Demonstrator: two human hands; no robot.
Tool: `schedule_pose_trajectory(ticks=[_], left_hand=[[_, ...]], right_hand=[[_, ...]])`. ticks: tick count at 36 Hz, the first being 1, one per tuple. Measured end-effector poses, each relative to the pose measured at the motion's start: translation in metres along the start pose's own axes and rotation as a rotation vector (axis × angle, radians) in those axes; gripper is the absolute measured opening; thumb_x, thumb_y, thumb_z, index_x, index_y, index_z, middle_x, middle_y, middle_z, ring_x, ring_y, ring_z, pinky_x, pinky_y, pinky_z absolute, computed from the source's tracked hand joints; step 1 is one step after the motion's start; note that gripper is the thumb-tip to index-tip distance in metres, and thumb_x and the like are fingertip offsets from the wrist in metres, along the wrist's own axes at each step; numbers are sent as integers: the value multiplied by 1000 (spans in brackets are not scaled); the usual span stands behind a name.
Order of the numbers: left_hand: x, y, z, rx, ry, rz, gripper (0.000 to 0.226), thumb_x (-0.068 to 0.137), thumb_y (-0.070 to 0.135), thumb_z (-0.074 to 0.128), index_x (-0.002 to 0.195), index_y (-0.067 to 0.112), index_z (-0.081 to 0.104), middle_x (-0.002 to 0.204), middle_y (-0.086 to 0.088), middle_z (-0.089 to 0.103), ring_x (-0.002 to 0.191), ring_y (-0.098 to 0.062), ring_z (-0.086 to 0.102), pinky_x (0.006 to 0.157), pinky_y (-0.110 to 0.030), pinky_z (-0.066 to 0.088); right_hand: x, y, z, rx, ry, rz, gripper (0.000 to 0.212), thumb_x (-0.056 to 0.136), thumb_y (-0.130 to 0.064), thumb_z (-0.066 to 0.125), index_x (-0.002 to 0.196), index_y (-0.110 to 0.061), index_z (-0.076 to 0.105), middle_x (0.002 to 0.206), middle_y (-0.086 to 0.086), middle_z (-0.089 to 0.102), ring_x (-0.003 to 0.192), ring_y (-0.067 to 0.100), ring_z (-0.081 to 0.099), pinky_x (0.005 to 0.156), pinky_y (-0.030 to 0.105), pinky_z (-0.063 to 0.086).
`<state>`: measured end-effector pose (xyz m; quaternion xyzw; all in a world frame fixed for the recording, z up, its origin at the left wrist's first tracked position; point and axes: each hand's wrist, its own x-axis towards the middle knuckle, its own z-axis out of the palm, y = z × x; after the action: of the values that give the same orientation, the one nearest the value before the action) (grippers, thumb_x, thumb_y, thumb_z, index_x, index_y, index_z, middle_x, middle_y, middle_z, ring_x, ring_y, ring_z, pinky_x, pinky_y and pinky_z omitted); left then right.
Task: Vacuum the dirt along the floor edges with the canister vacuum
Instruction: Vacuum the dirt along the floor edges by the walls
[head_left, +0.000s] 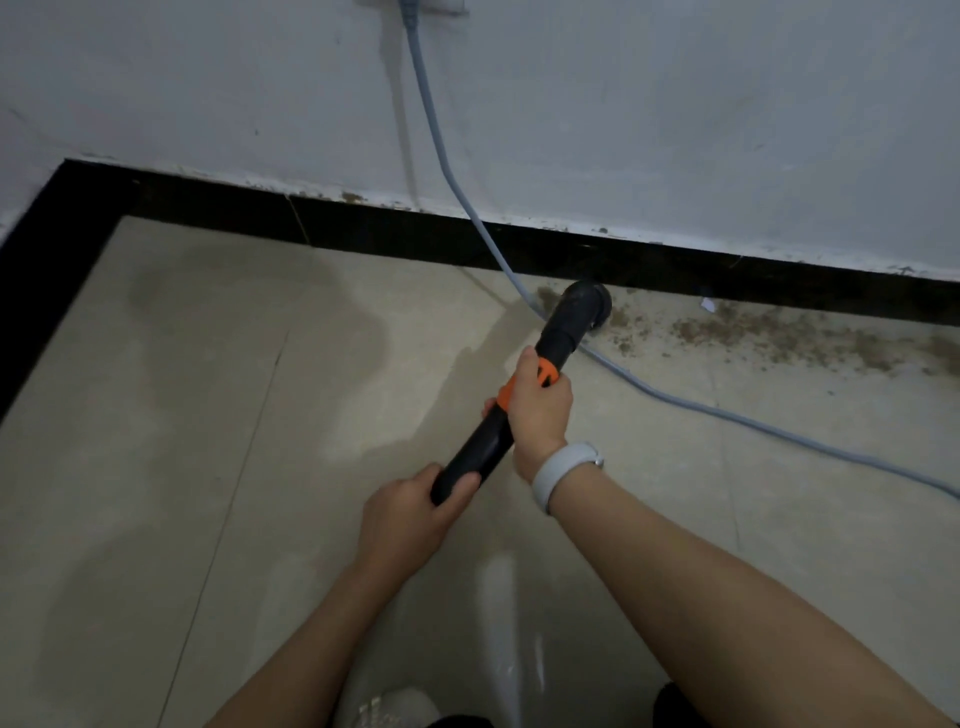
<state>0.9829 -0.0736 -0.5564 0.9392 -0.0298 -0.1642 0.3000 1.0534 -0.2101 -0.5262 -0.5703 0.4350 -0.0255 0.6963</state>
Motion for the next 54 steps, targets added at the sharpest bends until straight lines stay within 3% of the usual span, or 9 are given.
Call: schedule_pose_trajectory(ticks=[4, 10, 14, 19, 22, 28, 34, 40, 54], left_hand=[[28, 26, -1, 1, -3, -11, 49, 89, 65, 41, 72, 20, 51, 69, -2, 63, 71, -25, 60, 64, -32, 45], [33, 22, 3, -14, 39, -104, 56, 88, 69, 38, 74, 17, 54, 69, -3, 65, 69, -25, 62, 66, -33, 51], [13, -8, -6, -94, 78, -193, 52, 88, 67, 39, 69, 22, 55, 63, 1, 63, 64, -21, 61, 65, -32, 51], [-14, -45, -26, -114, 112, -236, 74, 65, 82, 21, 69, 19, 60, 57, 4, 64, 57, -15, 61, 61, -31, 49], [-25, -60, -36, -82, 131, -225, 73, 64, 82, 19, 70, 23, 61, 56, 7, 64, 56, -13, 61, 59, -31, 49], [-33, -68, -42, -41, 110, -224, 69, 72, 82, 29, 69, 21, 61, 55, 9, 63, 53, -9, 59, 56, -28, 46], [-16, -38, -17, -60, 37, -246, 57, 85, 69, 36, 70, 20, 62, 59, 5, 65, 58, -12, 61, 60, -29, 48], [-15, -24, 0, -160, 18, -255, 59, 88, 67, 37, 71, 17, 63, 59, 4, 65, 58, -13, 62, 59, -29, 47], [-7, -9, 19, -167, -80, -182, 45, 95, 51, 40, 69, 21, 60, 60, 5, 65, 60, -11, 62, 54, -25, 41]], right_hand=[[28, -28, -3, 2, -40, 48, 26, 99, -33, 52, 102, -9, 43, 71, 10, 49, 43, 21, 53, 48, 33, 52], [46, -26, 14, -22, -118, 126, 29, 98, -34, 54, 103, -7, 44, 75, 13, 49, 46, 24, 54, 45, 33, 52], [30, 0, 43, -95, -192, 116, 31, 93, -40, 56, 93, -12, 42, 77, 11, 53, 66, 34, 63, 68, 51, 58], [-4, 32, 69, -62, -228, 175, 30, 92, -40, 57, 82, -22, 35, 72, 9, 50, 60, 29, 55, 65, 51, 58], [-18, 42, 74, -23, -259, 217, 29, 96, -36, 55, 85, -20, 34, 70, 8, 47, 47, 23, 49, 51, 36, 52], [-28, 46, 74, -18, -272, 272, 29, 97, -36, 53, 99, -14, 35, 69, 7, 47, 43, 21, 49, 52, 36, 52], [2, 27, 51, -168, -246, 270, 40, 97, -39, 51, 119, -8, 36, 72, 9, 50, 54, 29, 56, 77, 55, 57], [6, 28, 51, -334, -187, 196, 44, 94, -48, 49, 114, -11, 35, 88, 14, 56, 87, 43, 67, 83, 56, 54], [25, 28, 22, -380, -29, 199, 50, 97, -47, 42, 125, -7, 33, 108, 22, 62, 89, 41, 68, 82, 52, 55]])
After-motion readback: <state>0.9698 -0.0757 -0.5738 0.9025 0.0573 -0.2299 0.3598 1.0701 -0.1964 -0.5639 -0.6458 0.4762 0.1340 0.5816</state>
